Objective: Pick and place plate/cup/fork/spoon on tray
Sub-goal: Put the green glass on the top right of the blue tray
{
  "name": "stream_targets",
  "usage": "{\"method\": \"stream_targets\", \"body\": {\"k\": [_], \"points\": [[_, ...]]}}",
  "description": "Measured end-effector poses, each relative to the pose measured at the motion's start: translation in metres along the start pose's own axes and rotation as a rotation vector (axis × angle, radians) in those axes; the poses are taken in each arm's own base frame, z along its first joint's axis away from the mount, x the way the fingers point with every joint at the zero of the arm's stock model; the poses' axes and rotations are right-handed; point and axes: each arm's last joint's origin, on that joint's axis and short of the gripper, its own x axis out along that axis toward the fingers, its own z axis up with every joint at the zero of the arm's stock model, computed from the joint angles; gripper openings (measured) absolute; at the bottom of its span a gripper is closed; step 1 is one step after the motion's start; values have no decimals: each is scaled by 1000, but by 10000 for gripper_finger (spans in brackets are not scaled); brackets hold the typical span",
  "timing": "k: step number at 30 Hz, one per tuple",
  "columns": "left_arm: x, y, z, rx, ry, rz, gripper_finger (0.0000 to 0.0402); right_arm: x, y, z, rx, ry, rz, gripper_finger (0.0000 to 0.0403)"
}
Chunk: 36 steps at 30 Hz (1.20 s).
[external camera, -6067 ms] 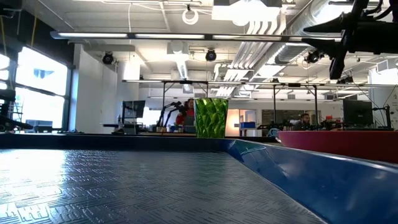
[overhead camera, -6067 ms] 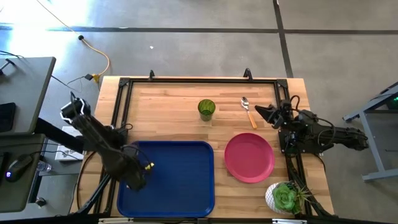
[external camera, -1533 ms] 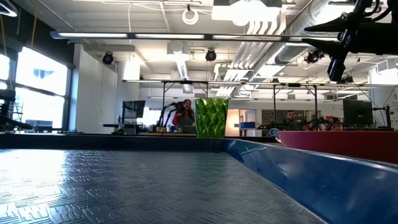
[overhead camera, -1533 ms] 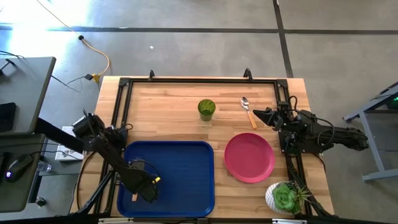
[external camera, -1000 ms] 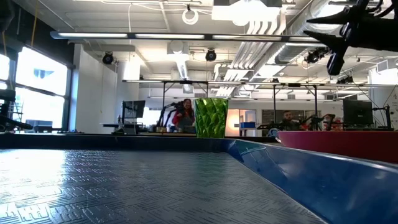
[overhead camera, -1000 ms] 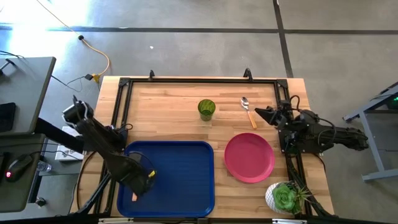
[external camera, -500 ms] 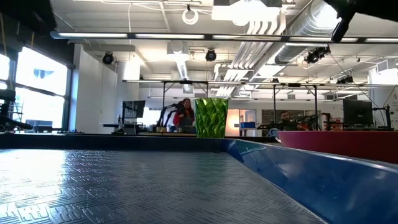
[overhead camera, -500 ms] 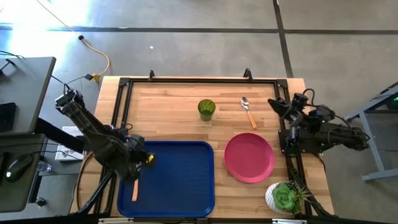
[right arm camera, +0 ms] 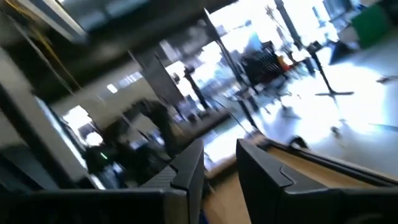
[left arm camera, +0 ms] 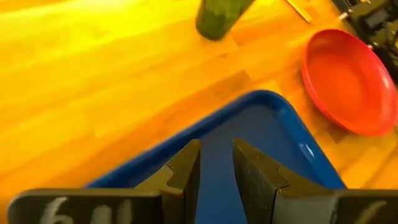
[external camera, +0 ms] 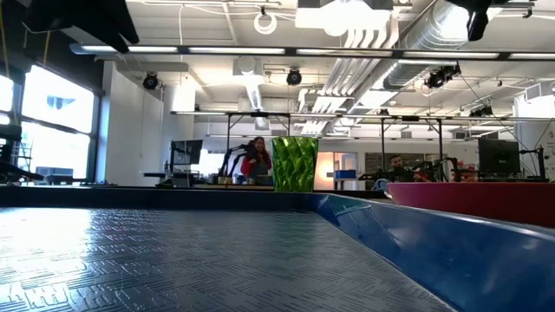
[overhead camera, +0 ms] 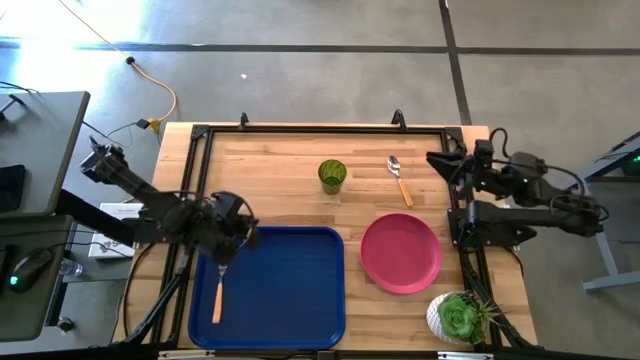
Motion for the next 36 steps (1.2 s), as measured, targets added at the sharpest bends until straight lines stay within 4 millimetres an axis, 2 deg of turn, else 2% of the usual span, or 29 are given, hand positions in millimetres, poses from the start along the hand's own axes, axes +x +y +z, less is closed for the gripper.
{"method": "stream_targets", "body": {"k": [8,16,21,28,32,36], "points": [[12,5,20,45,-34,65,81,28,4,12,-122,276,-262,87],[23,10,36,67,-58,132,81,70,9,28,-104,441,-252,87],[30,14,46,81,-61,172,81,100,8,37,-172,497,-279,90],[36,19,56,44,-71,210,80,145,5,43,-290,560,-279,134],[38,21,59,42,-73,221,80,171,-1,42,-280,589,-308,166],[39,22,61,114,-65,231,80,194,-11,35,-257,642,-352,184]]}}
